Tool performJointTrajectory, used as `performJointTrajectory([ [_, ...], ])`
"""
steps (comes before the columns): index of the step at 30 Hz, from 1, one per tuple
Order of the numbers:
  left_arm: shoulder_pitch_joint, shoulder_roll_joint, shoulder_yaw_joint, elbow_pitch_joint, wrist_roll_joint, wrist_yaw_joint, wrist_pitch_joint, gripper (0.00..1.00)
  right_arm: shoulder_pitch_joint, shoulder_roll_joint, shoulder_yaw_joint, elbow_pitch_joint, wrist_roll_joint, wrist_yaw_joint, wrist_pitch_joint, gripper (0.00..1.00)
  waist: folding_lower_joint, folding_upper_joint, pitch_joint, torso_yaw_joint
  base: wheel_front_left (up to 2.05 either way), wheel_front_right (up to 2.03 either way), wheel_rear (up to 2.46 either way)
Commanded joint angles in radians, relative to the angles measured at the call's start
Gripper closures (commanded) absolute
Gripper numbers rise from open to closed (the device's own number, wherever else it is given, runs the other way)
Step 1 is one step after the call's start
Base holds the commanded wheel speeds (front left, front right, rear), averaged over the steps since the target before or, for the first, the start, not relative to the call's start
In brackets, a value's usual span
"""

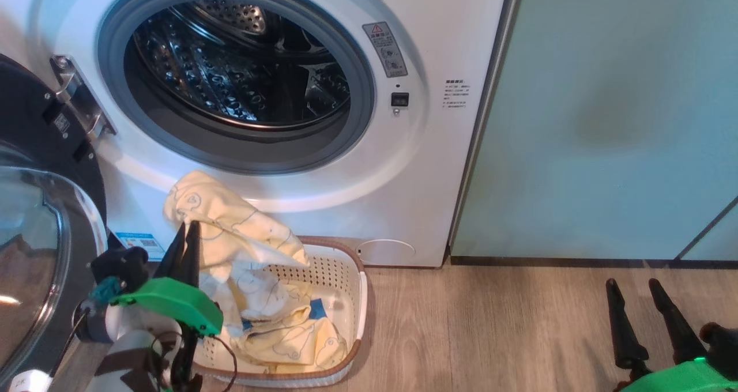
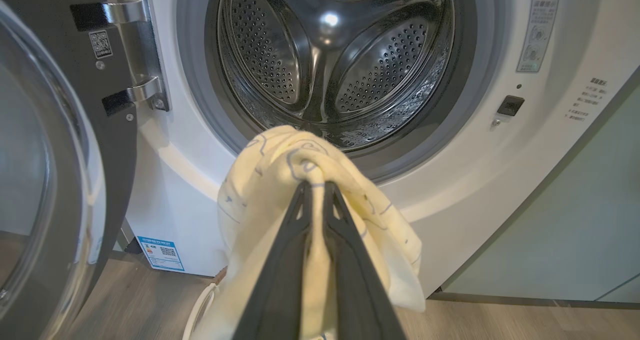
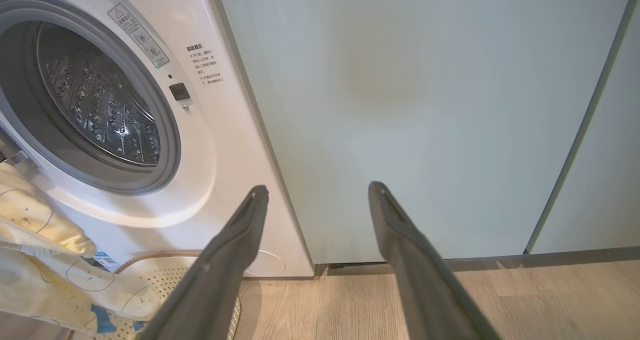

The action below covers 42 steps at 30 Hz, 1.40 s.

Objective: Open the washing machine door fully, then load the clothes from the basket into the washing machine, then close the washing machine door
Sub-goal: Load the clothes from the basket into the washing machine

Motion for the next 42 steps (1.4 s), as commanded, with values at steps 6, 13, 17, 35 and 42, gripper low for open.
performJointTrajectory([
  [6,-0.107,0.027,0.059,-0.041,-0.009,0.002,-0.009,1.00,-0.040,-0.018,0.013,-0.038,0.004,0.004,-0.010,0.00,0.0001,-0.0001,0.029,-0.004,0.00,0.00,0.00],
  [13,-0.252,0.045,0.073,-0.018,-0.028,0.012,0.011,1.00,-0.082,-0.008,0.036,-0.040,0.005,0.004,-0.010,0.00,0.0001,-0.0001,0.084,-0.028,0.00,0.00,0.00],
  [17,-0.339,0.058,0.057,0.014,-0.025,0.007,0.031,1.00,-0.103,-0.003,0.037,-0.044,0.005,0.004,-0.010,0.00,0.0001,-0.0001,0.130,-0.048,0.00,0.00,0.00],
  [35,-0.818,0.196,0.010,0.292,0.021,-0.014,0.083,1.00,-0.228,0.046,0.039,-0.072,0.005,0.004,-0.010,0.00,0.0001,-0.0001,0.396,-0.159,0.00,0.00,0.00],
  [42,-0.984,0.215,-0.022,0.443,0.058,-0.004,0.045,1.00,-0.269,0.059,0.035,-0.076,0.005,0.004,-0.010,0.00,0.0001,-0.0001,0.478,-0.177,0.00,0.00,0.00],
])
